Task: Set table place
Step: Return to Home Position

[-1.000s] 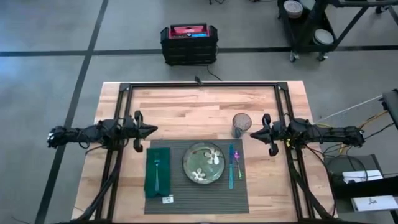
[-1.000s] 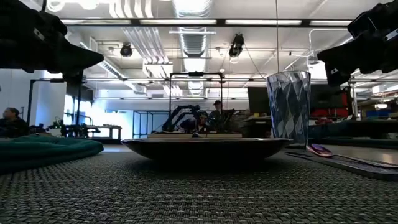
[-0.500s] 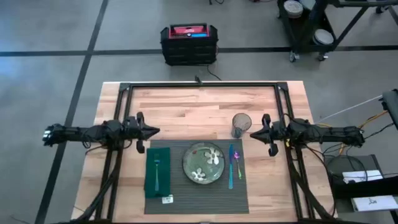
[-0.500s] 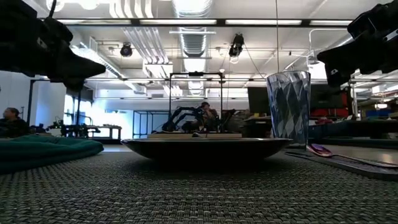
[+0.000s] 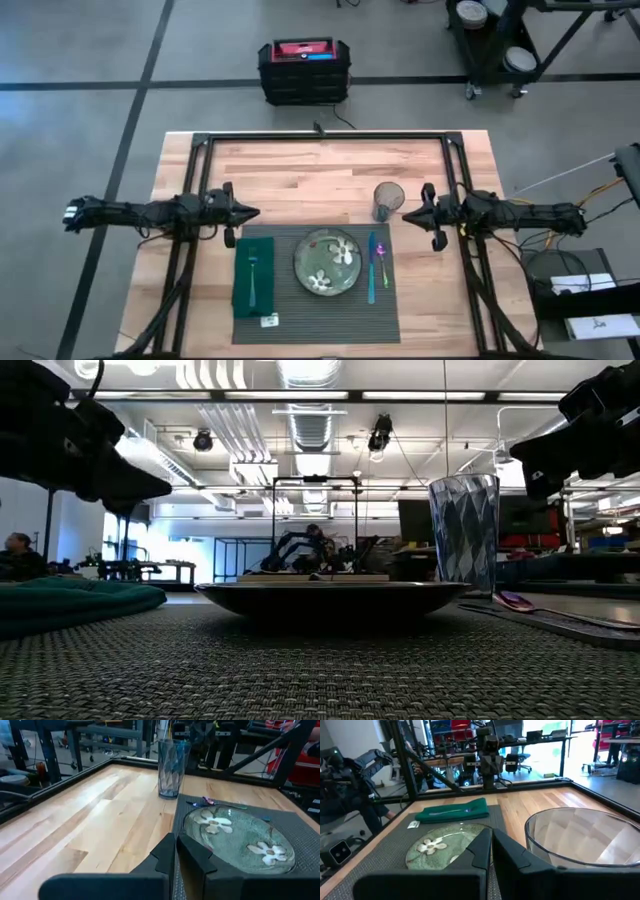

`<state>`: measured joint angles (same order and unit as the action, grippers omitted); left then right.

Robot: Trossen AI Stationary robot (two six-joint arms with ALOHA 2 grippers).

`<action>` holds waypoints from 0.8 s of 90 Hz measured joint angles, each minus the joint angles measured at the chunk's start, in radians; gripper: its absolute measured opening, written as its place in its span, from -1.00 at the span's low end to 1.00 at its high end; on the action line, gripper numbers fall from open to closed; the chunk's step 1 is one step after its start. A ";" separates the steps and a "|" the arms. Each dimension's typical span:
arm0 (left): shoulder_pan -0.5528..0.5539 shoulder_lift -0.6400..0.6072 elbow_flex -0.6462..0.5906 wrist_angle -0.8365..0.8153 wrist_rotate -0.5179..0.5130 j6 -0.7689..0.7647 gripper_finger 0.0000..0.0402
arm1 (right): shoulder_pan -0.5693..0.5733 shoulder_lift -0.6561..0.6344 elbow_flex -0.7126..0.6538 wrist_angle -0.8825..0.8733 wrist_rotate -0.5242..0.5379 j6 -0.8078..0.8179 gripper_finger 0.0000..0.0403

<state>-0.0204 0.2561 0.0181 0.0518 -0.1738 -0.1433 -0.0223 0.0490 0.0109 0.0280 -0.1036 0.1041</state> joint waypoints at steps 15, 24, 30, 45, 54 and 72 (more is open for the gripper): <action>0.000 0.026 0.000 0.000 0.000 0.000 -1.00 | 0.000 0.000 0.000 0.000 0.000 0.000 -0.99; 0.000 0.040 0.000 0.000 0.000 0.000 -0.98 | 0.000 0.000 0.000 0.000 0.000 0.000 -0.99; 0.000 0.048 0.000 0.000 0.000 0.000 -0.97 | 0.000 0.000 0.000 0.000 0.000 0.000 -0.99; 0.000 0.066 0.001 0.000 0.000 0.000 -0.96 | 0.000 0.000 0.000 0.000 0.000 0.000 -0.99; 0.000 0.075 0.001 0.000 0.000 0.000 -0.98 | 0.000 0.000 0.000 0.000 0.000 0.000 -0.99; 0.000 0.090 0.001 0.001 0.000 0.000 -1.00 | 0.000 0.000 0.000 -0.001 0.000 0.000 -0.99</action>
<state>-0.0204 0.3459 0.0193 0.0525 -0.1741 -0.1435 -0.0223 0.0490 0.0105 0.0273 -0.1036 0.1040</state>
